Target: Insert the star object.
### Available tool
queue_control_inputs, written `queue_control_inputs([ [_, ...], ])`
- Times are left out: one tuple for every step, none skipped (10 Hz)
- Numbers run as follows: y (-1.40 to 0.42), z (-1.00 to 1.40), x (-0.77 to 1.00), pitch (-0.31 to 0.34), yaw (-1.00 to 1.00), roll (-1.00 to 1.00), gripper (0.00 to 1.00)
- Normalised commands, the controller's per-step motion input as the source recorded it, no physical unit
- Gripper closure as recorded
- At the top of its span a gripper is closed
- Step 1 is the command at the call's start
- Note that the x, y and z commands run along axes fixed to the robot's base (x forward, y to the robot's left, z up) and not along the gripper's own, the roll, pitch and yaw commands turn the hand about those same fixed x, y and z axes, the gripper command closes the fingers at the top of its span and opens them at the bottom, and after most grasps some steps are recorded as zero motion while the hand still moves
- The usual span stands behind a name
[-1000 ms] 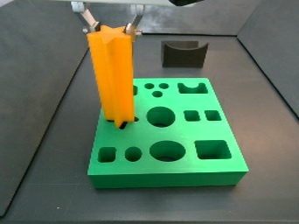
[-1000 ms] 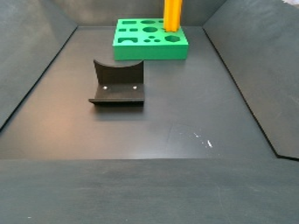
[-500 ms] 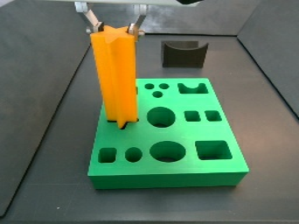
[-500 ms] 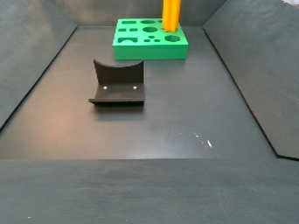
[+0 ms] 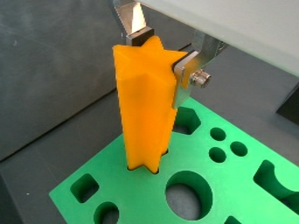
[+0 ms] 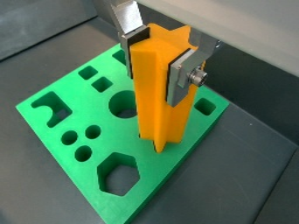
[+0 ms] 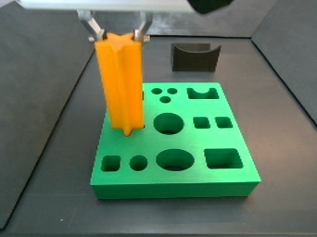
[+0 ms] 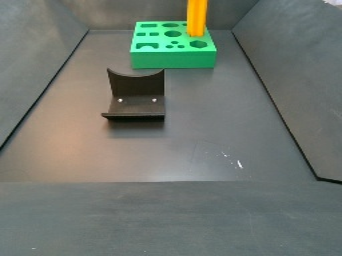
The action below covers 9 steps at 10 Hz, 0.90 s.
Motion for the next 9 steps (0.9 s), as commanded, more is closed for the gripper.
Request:
queue_control_inputs([
  [0.0, -0.52, 0.0, -0.007, 0.0, 0.12, 1.0],
  [0.0, -0.59, -0.02, -0.051, 0.0, 0.14, 1.0],
  [0.0, -0.62, -0.11, -0.219, -0.03, 0.06, 1.0],
  [0.0, -0.59, -0.16, -0.234, -0.05, 0.11, 1.0],
  [0.0, -0.54, -0.15, -0.19, -0.04, 0.18, 1.0],
  [0.02, -0.52, -0.09, -0.149, 0.0, 0.21, 1.0],
  [0.0, -0.22, -0.04, -0.134, 0.0, 0.0, 1.0],
  [0.0, 0.0, -0.01, -0.056, 0.0, -0.01, 1.0],
  [0.0, 0.0, 0.0, 0.0, 0.0, 0.0, 1.0],
])
